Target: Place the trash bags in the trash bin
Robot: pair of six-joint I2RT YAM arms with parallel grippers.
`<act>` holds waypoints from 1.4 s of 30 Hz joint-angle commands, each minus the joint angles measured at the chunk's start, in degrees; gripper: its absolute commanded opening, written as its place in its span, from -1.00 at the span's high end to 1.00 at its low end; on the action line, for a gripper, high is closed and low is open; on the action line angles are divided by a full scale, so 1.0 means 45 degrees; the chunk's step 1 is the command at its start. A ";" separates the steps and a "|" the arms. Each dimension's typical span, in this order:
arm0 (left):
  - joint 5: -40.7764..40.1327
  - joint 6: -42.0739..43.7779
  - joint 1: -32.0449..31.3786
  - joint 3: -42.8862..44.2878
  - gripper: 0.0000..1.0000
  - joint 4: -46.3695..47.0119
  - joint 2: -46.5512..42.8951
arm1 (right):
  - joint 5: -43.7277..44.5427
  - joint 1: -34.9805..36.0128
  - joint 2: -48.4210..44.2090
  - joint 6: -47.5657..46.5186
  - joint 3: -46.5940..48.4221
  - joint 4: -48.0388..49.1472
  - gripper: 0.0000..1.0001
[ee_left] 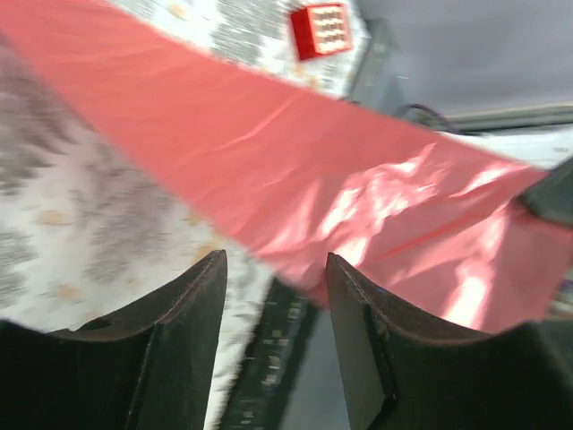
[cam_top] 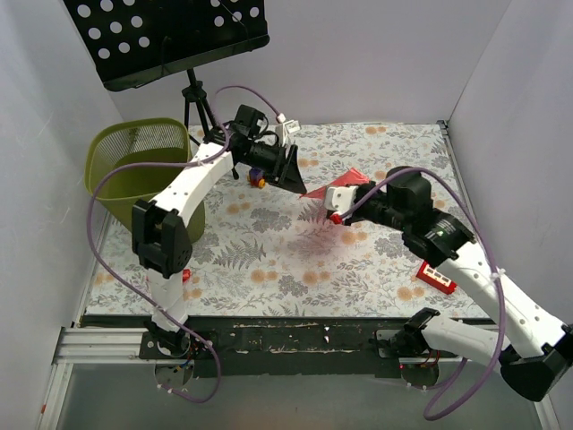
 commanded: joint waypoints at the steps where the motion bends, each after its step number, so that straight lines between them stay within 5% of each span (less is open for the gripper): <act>1: -0.4444 0.3760 0.0054 -0.0725 0.04 0.0746 -0.2982 | -0.1290 -0.0660 -0.0671 0.2510 0.1253 -0.2962 0.97; 5: -0.4605 0.7747 -0.0042 -0.4432 0.00 0.3321 -0.6825 | -0.1624 -0.1051 -0.0574 0.2607 0.2054 -0.4273 0.97; 7: -0.4431 0.9232 -0.0238 -0.6522 -0.19 0.5118 -0.9109 | -0.1721 -0.1324 -0.0360 0.3191 0.2386 -0.4411 0.97; 10: -0.3416 1.0314 -0.0745 -0.8054 -0.30 0.6608 -1.0721 | -0.2228 -0.1677 -0.0125 0.4012 0.2466 -0.3809 0.97; 32: -0.2359 0.7345 -0.1606 -0.5887 0.08 0.7255 -0.7775 | -0.2836 -0.1853 0.0910 0.5400 0.2642 -0.1366 0.97; 42: -0.3354 0.7618 -0.1606 -0.6005 -0.09 0.6962 -0.7736 | -0.2776 -0.2009 0.1204 0.5675 0.2739 -0.0916 0.97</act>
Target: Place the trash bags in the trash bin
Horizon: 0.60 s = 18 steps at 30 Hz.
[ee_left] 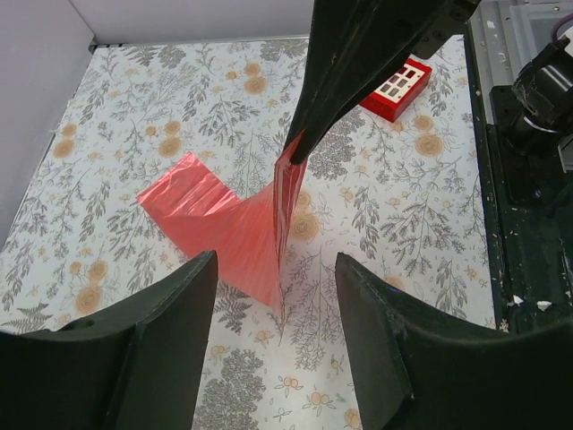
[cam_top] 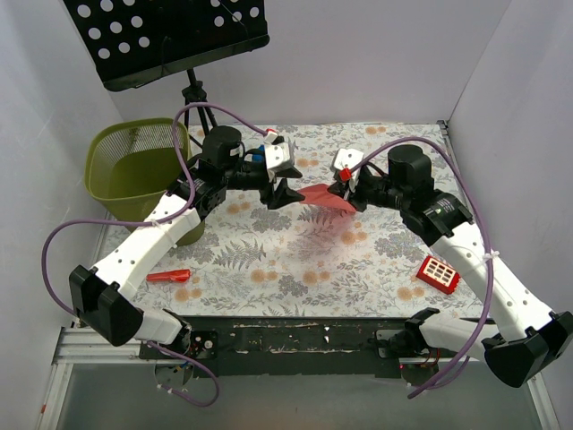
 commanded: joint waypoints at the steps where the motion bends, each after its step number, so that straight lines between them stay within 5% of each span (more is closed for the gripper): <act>1: -0.0503 0.0110 -0.0061 0.0314 -0.07 -0.0008 -0.0047 | -0.0221 -0.0062 -0.0006 0.0313 0.0670 0.0862 0.97; 10: -0.0193 -0.0827 -0.0061 0.0705 0.44 0.1028 0.0754 | -0.0358 -0.0062 0.0130 0.0137 0.0885 0.0647 0.97; 15: 0.0062 -0.0828 -0.0042 0.0530 0.52 0.0949 0.0735 | -0.0339 -0.0081 0.0287 0.0526 0.0885 0.0998 0.97; 18: 0.0062 -0.0731 -0.0061 0.0510 0.84 0.0930 0.0658 | -0.0358 -0.0081 0.0326 0.0683 0.0866 0.1096 0.97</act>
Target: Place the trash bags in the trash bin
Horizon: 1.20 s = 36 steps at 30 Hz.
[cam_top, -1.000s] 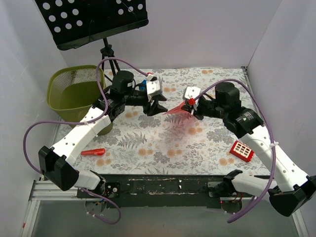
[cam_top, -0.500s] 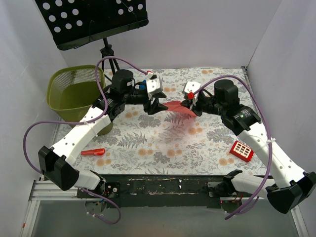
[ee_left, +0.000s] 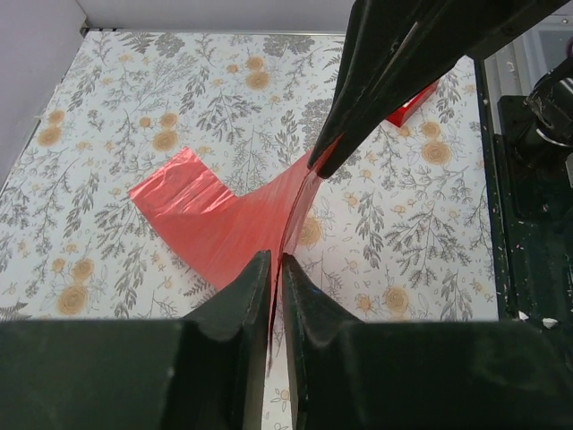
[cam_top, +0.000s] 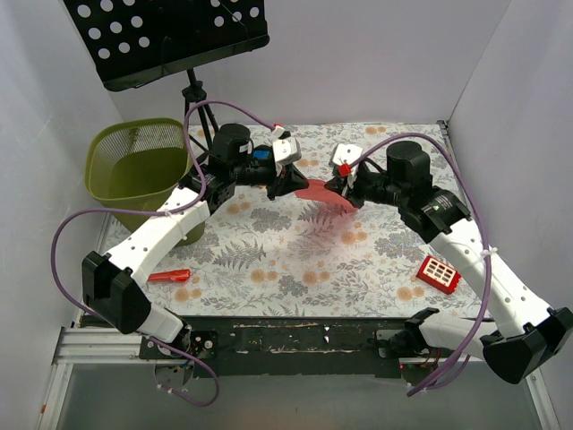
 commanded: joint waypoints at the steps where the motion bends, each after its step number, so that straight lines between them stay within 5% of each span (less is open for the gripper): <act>1: 0.0247 0.0051 -0.0051 0.0350 0.91 0.0192 -0.0402 | -0.0213 -0.0072 0.0088 0.0455 0.0535 0.0810 0.97; 5: -0.0395 0.0887 -0.0362 0.0467 1.00 0.0075 -0.0402 | -0.0738 -0.0072 0.0399 0.1195 0.0632 0.0947 0.97; 10: -0.2523 0.5063 -0.1397 0.0000 1.00 0.0248 -0.0830 | -0.1558 -0.0052 0.1316 0.3556 0.1217 0.0987 0.97; 16: -0.3503 0.9304 -0.1945 -0.1094 1.00 0.0972 -0.1689 | -0.1854 -0.0265 0.3327 0.4069 0.3034 -0.0342 0.97; 36: -0.4518 1.2669 -0.2434 -0.3283 1.00 0.2748 -0.2472 | -0.1854 -0.0677 0.3155 0.4069 0.1827 -0.0342 0.97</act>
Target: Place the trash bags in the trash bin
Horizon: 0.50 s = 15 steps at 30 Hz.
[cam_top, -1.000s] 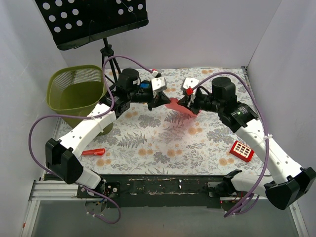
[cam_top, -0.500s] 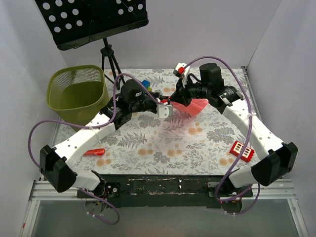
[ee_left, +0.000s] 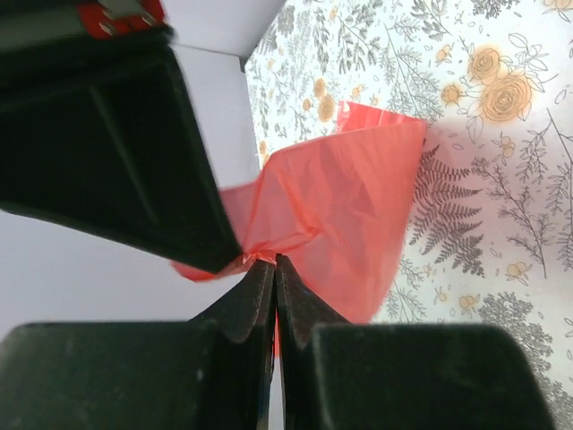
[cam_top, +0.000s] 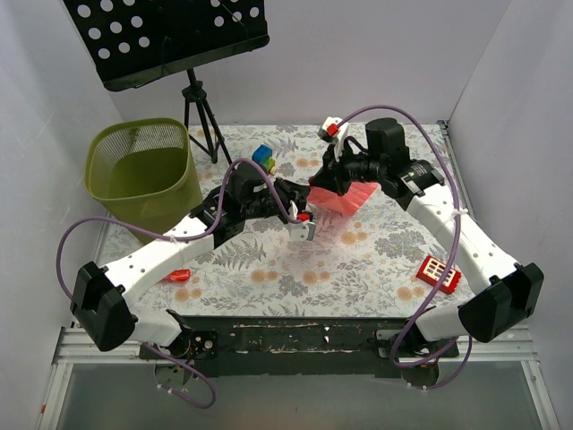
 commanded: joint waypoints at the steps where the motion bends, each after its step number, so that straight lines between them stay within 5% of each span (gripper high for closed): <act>1: -0.0035 0.0453 -0.0147 -0.0126 1.00 0.1292 -0.1020 | -0.0149 -0.0031 -0.0172 0.0130 -0.0759 0.0382 0.97; 8: -0.0564 0.0413 -0.0147 -0.0242 1.00 0.1394 -0.0298 | -0.0149 0.0321 -0.0836 0.0130 -0.0605 0.0382 0.97; 9: -0.0525 0.0569 -0.0147 -0.0340 1.00 0.1160 -0.0259 | -0.3629 0.0301 -0.0875 0.2682 -0.0488 0.0942 -0.98; 10: -0.0428 0.0648 -0.0147 -0.0476 1.00 0.1042 -0.0297 | -0.3587 0.0282 -0.0895 0.0523 -0.0410 0.1122 0.95; 15: -0.0154 0.1194 -0.0205 -0.0985 1.00 0.0612 -0.0883 | -0.1600 0.0028 -0.0876 0.0502 -0.0719 0.1339 0.97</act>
